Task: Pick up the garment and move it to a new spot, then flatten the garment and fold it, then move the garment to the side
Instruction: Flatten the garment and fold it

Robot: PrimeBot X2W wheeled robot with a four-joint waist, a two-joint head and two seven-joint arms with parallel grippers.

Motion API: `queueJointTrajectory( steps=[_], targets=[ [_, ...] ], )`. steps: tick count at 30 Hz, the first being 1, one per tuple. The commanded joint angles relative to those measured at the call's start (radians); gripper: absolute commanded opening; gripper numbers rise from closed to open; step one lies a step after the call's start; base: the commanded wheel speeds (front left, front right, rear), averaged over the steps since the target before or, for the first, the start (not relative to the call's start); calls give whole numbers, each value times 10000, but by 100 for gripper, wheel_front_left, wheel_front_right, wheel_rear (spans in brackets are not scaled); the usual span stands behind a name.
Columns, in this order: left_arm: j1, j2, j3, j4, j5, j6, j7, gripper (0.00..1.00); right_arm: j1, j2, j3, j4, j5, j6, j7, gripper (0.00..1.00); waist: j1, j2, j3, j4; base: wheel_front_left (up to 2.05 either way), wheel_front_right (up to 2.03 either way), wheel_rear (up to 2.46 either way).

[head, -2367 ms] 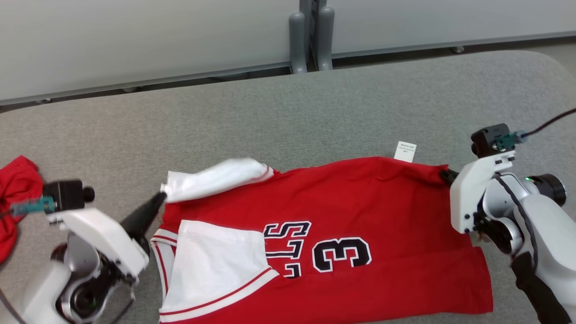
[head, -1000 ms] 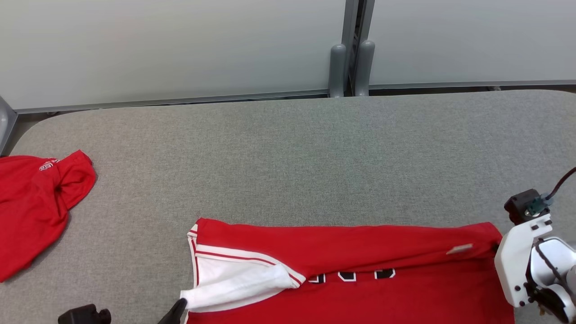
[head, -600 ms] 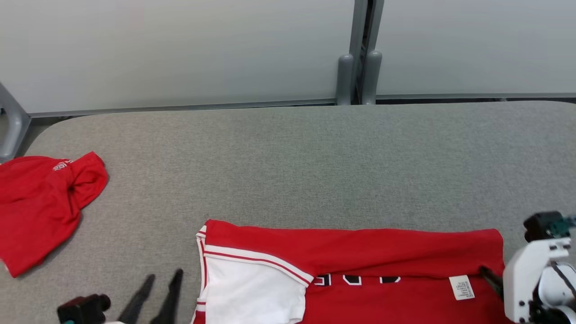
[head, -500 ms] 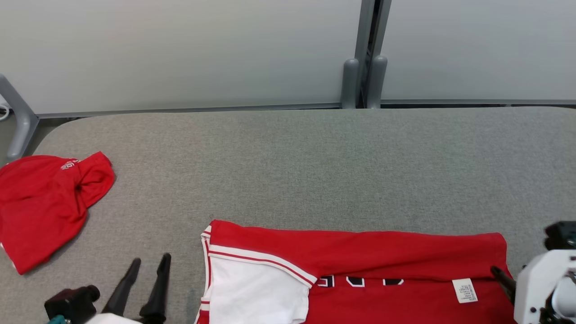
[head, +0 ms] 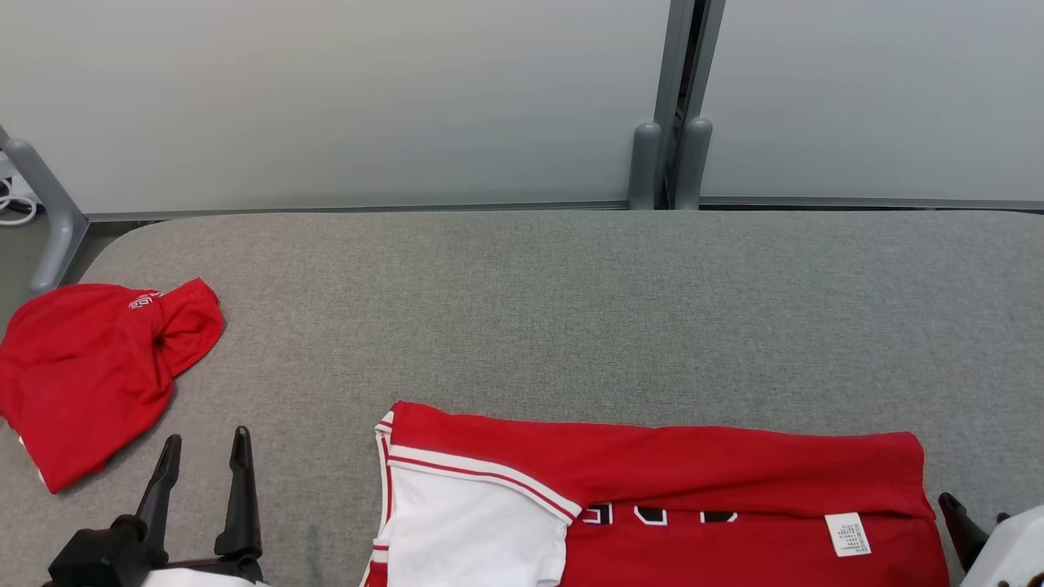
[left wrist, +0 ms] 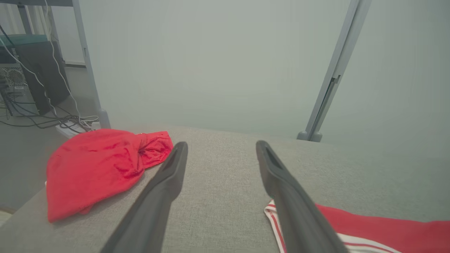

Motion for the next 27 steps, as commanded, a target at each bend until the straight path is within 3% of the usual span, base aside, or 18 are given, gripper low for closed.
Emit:
queueJointTrajectory(
  steps=[1, 20, 21, 22, 25, 27],
  targets=[
    [-25, 4, 73, 61, 111, -29, -18, 100, -202, -32, 6, 215, 68, 6, -111, 100, 0, -1, 14, 14, 0, 0, 0],
    [-247, 142, -139, 574, 126, -345, 97, 100, -1277, 22, 786, 2944, -414, 10, -243, 100, 0, -1, 302, 281, 0, 0, 0],
    [-259, 152, -158, 589, 140, -353, 104, 100, -1317, 43, 881, 3064, -406, 13, -243, 80, 0, -1, 314, 285, 0, 0, 0],
    [-271, 156, -168, 599, 143, -360, 112, 100, -1359, 60, 1001, 3176, -384, 16, -238, 48, 0, -1, 325, 288, 0, 0, 0],
    [-312, 132, -141, 654, 15, -350, 175, 100, -1413, 85, 1221, 3403, -352, 30, -333, 5, 0, -1, 327, 294, 0, 0, 0],
    [-320, 111, -120, 696, -120, -430, 273, 100, -1423, 73, 1244, 3506, -378, 27, -430, 0, 0, -1, 303, 291, 0, 0, 0]
  ],
)
